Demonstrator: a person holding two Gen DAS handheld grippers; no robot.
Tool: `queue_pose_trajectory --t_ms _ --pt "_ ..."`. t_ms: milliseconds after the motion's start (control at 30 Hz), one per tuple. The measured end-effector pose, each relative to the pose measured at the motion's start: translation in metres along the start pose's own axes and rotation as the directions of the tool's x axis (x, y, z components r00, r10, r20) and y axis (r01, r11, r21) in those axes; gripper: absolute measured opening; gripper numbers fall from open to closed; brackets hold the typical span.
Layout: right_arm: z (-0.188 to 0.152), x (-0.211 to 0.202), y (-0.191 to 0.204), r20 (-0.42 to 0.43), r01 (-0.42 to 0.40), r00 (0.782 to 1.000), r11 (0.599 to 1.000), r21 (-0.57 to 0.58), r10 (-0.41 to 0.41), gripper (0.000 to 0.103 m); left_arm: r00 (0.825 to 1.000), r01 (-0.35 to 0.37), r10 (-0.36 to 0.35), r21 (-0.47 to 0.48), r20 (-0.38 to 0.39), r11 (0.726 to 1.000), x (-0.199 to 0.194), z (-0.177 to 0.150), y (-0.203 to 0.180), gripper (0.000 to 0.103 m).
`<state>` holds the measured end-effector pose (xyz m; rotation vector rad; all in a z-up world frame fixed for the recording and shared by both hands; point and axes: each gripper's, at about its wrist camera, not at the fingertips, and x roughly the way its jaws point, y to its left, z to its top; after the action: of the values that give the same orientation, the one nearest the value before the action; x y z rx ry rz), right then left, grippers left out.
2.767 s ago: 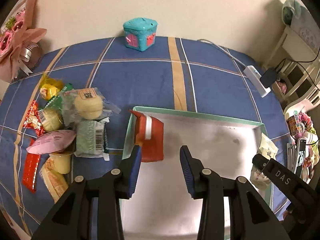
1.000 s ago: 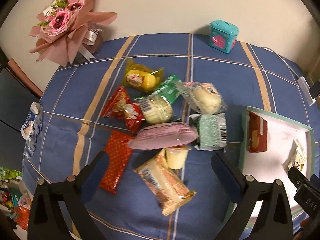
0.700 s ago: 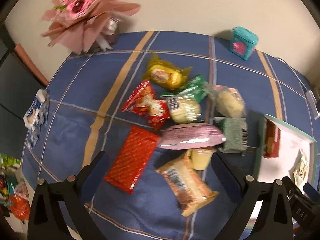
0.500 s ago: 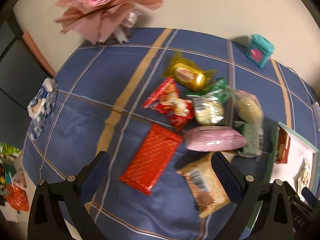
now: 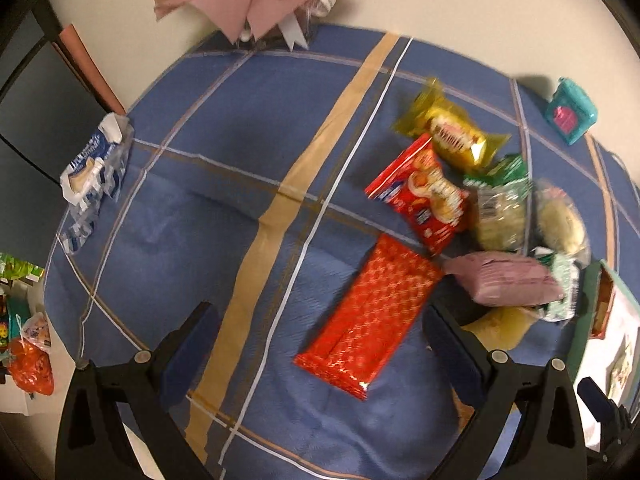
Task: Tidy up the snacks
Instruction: 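Move both tools back over the snack pile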
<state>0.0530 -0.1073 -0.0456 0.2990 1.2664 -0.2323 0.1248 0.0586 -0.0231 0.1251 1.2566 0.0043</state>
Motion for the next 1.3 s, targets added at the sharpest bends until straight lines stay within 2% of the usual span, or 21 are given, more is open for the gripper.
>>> queue_pose_trajectory --t_ms 200,567,667,967,1300 --pt "-0.005 0.020 0.023 -0.042 -0.017 0.999 0.999 -0.043 0.015 0.103 0.997 0.005 -0.004 0.013 -0.079 1.000 0.028 -0.001 0.001 0.101" --pt "-0.015 0.057 0.051 -0.099 0.033 0.994 0.989 -0.143 -0.048 0.103 0.991 0.054 -0.050 0.030 -0.123 0.998 0.047 0.000 0.002 0.101" --pt "-0.017 0.062 0.056 -0.083 0.066 0.993 0.984 -0.166 -0.080 0.103 0.989 0.059 -0.053 0.043 -0.136 0.997 0.054 0.000 -0.003 0.101" --pt "-0.016 0.067 0.053 -0.057 0.057 0.996 0.985 -0.165 -0.067 0.103 0.986 0.058 -0.045 0.074 -0.163 0.996 0.069 -0.006 -0.012 0.101" --pt "-0.027 0.060 0.047 -0.034 0.051 0.998 0.989 -0.142 -0.056 0.103 0.987 0.071 -0.055 0.099 -0.150 0.993 0.071 -0.008 -0.019 0.100"
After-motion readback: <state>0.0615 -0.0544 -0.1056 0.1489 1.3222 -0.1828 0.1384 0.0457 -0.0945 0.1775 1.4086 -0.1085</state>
